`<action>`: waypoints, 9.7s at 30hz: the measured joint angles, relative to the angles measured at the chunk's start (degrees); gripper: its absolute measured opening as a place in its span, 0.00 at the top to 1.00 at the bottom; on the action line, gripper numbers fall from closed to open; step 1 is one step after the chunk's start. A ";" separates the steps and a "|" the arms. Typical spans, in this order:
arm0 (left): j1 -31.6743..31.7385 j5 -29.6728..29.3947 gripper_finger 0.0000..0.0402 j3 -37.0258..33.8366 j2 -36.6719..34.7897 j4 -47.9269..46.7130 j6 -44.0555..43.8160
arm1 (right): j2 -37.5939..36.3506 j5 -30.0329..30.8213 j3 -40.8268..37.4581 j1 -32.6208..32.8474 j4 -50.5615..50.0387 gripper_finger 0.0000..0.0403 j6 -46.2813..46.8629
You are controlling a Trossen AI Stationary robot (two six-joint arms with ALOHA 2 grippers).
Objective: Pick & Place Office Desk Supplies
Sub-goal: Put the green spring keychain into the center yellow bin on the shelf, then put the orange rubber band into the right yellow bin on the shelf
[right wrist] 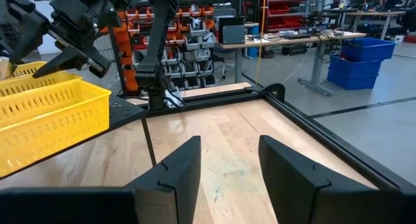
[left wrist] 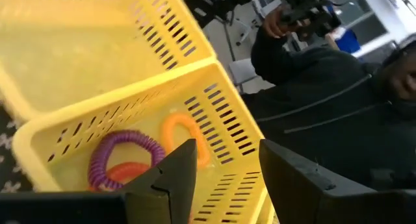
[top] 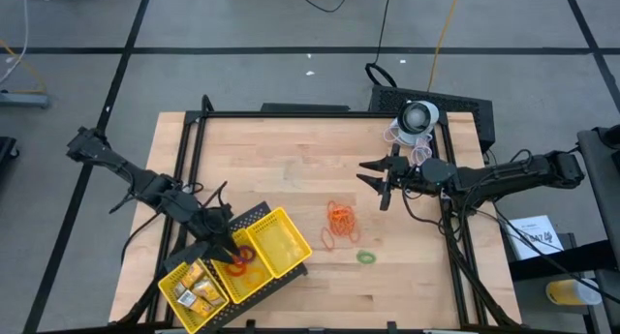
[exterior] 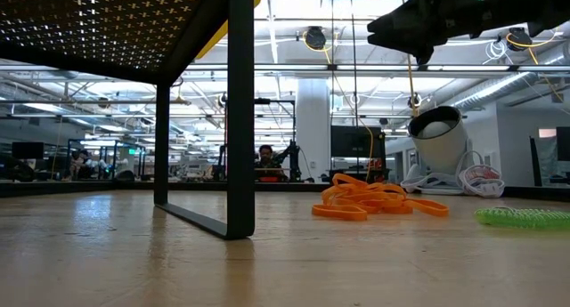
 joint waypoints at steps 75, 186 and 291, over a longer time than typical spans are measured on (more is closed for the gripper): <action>3.61 -48.18 0.56 -2.75 -16.55 -14.45 25.38 | 35.08 3.32 0.09 30.56 -19.10 0.95 20.62; 24.61 -8.34 0.93 9.60 25.28 38.10 49.94 | 27.33 -24.45 15.89 -2.86 13.69 0.64 -1.46; 13.46 -27.63 0.36 -30.93 -48.20 4.97 48.15 | 12.13 -16.35 7.74 -2.69 0.51 0.65 0.02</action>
